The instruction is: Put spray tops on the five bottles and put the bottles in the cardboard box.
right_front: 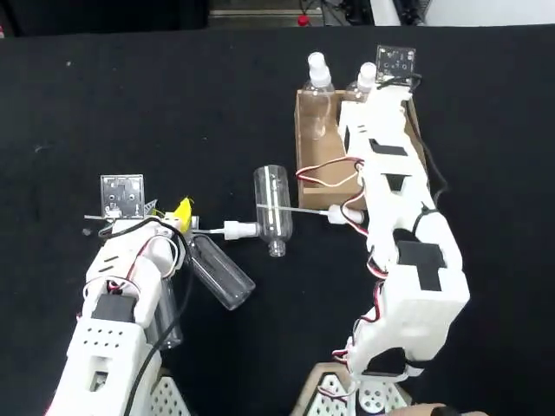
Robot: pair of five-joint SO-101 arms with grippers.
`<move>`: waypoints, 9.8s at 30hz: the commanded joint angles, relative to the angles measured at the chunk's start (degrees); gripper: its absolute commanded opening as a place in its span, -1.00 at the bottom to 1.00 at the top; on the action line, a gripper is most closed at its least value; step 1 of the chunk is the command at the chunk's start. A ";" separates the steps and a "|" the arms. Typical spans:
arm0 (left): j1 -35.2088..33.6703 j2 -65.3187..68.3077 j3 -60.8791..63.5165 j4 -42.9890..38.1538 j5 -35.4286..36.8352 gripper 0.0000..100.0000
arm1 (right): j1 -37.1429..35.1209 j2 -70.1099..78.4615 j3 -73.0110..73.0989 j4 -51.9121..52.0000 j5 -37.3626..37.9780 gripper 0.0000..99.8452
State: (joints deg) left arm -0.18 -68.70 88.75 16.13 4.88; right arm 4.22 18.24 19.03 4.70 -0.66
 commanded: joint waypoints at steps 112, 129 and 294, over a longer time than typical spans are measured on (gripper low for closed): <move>0.66 -0.62 -0.13 -1.41 -0.53 -0.65 | -0.79 -8.22 -1.89 6.51 -0.26 -0.47; 0.66 -0.62 -0.13 -1.41 -0.53 -0.65 | -0.97 -12.26 -2.07 14.51 0.09 -0.47; 0.57 -0.62 -0.22 -1.41 -0.53 -0.65 | 1.76 -9.36 9.19 0.62 -20.13 -0.96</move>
State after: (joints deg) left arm 0.09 -68.70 88.75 16.13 4.88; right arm 6.86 12.97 28.35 6.81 -20.44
